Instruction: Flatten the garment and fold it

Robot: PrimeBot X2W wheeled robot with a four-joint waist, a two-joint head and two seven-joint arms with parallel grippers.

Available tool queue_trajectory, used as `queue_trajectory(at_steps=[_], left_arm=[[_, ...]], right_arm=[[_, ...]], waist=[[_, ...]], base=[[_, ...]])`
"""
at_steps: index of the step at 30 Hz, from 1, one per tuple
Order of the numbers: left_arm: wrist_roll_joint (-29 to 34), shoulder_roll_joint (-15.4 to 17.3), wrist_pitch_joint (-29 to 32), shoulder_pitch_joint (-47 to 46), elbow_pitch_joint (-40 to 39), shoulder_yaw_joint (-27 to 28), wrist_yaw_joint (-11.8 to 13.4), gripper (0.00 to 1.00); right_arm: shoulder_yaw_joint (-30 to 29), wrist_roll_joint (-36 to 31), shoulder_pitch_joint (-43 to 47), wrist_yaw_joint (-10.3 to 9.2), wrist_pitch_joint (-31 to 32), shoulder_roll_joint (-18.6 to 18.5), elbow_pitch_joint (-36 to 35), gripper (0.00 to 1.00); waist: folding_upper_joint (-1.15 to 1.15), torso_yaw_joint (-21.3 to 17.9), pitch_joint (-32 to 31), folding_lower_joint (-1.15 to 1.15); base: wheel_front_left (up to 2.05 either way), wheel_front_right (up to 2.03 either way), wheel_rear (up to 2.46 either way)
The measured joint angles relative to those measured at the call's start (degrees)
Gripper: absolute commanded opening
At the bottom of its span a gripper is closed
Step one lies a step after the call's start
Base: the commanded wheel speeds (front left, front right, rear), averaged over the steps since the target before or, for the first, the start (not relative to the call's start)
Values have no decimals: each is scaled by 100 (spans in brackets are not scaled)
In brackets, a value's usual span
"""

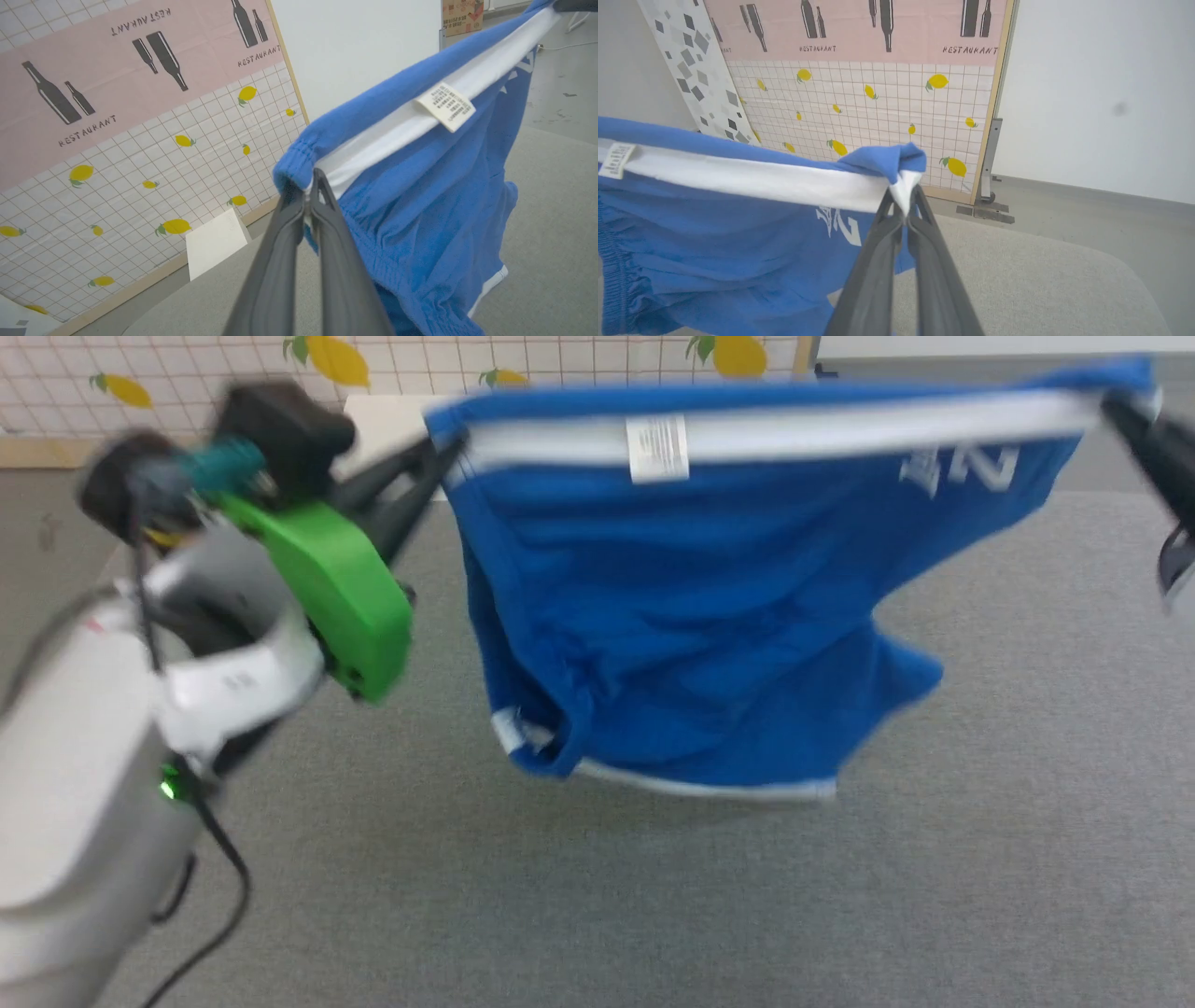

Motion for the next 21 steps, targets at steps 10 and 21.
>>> queue_trajectory(at_steps=[10,21], left_arm=[[-543,167,552,-1121,82,469,-142,0],[-479,197,1043,-3096,959,357,-453,0]], right_arm=[[313,200,-1471,1,205,-268,377,0],[904,168,-3520,5,-419,-748,1335,0]], waist=[[0,-132,108,0],[0,-229,1261,0]], base=[[0,0,0],[0,0,0]])
